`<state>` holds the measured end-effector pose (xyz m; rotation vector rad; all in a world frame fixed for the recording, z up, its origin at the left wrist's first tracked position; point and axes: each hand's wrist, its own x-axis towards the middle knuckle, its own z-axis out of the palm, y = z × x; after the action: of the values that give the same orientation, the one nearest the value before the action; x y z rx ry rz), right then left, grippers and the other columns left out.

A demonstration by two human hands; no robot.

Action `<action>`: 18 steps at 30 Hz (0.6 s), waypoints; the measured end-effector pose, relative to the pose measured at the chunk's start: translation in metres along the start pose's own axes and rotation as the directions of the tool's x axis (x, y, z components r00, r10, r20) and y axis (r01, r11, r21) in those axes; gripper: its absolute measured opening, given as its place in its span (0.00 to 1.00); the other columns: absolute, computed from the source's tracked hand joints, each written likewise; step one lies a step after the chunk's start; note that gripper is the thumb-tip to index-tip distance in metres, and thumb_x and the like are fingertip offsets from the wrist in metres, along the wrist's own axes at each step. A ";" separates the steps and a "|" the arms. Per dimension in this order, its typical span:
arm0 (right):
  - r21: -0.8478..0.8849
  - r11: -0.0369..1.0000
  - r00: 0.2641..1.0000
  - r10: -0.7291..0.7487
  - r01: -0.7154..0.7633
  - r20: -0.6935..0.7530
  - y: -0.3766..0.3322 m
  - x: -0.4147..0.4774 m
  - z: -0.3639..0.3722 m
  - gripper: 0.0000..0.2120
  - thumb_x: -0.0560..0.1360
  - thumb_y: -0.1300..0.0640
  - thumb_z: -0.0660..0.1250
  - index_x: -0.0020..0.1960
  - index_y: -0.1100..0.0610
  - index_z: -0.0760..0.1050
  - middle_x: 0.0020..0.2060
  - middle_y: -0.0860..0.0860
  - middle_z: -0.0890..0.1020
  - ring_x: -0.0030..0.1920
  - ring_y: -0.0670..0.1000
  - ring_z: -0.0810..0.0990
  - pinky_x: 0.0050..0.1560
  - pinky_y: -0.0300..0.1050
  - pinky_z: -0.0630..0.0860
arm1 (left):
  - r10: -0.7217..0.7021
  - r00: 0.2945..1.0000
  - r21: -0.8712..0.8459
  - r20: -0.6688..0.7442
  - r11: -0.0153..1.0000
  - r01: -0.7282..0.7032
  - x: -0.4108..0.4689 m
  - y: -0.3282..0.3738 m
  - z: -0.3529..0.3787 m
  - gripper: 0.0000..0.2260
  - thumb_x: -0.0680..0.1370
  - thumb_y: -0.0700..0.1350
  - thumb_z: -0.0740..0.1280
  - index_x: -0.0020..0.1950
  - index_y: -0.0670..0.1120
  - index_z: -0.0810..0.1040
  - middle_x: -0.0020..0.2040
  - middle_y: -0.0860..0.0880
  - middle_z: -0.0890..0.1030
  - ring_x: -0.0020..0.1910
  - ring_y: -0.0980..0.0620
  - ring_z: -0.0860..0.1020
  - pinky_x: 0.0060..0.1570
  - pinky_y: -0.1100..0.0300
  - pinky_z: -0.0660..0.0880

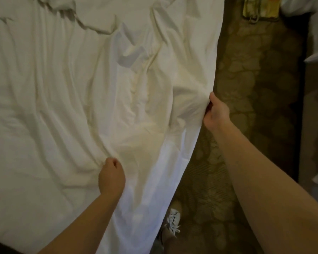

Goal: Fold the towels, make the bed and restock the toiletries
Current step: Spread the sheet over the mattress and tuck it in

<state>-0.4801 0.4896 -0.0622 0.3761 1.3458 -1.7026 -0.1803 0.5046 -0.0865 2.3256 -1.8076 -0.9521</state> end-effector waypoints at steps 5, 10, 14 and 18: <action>-0.511 0.830 0.949 -0.305 0.223 -0.081 0.005 0.019 -0.018 0.15 0.80 0.58 0.59 0.34 0.56 0.71 0.31 0.49 0.72 0.32 0.46 0.69 0.34 0.37 0.69 | 0.262 0.954 -0.018 0.145 0.965 -0.262 -0.016 0.037 0.021 0.11 0.81 0.44 0.59 0.62 0.43 0.72 0.52 0.46 0.75 0.47 0.49 0.74 0.44 0.61 0.66; -0.850 0.323 0.794 -0.585 0.417 0.168 -0.011 0.019 -0.029 0.13 0.83 0.54 0.51 0.48 0.59 0.71 0.36 0.46 0.72 0.36 0.45 0.70 0.39 0.40 0.66 | 0.413 0.876 -0.063 0.248 0.910 -0.410 -0.020 0.093 0.041 0.20 0.80 0.48 0.61 0.72 0.48 0.64 0.66 0.44 0.69 0.60 0.48 0.74 0.55 0.62 0.68; -0.826 0.274 0.747 -0.621 0.492 0.239 -0.024 0.016 -0.026 0.10 0.83 0.54 0.53 0.46 0.56 0.68 0.33 0.44 0.70 0.32 0.41 0.68 0.32 0.30 0.65 | 0.553 0.795 -0.125 0.248 0.832 -0.540 -0.014 0.149 0.050 0.24 0.80 0.51 0.61 0.75 0.51 0.59 0.67 0.44 0.67 0.64 0.47 0.71 0.59 0.60 0.67; -0.716 0.428 0.777 -0.577 0.551 0.253 -0.032 0.011 -0.019 0.08 0.82 0.56 0.56 0.46 0.56 0.70 0.34 0.44 0.71 0.32 0.40 0.68 0.33 0.30 0.66 | 0.681 0.710 -0.113 0.182 0.731 -0.672 -0.008 0.212 0.052 0.26 0.81 0.52 0.59 0.77 0.52 0.55 0.71 0.43 0.63 0.68 0.47 0.65 0.66 0.59 0.62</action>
<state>-0.5166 0.5018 -0.0574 -0.6445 2.2444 -1.4021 -0.3897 0.4614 -0.0420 1.3336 -2.4167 -1.0929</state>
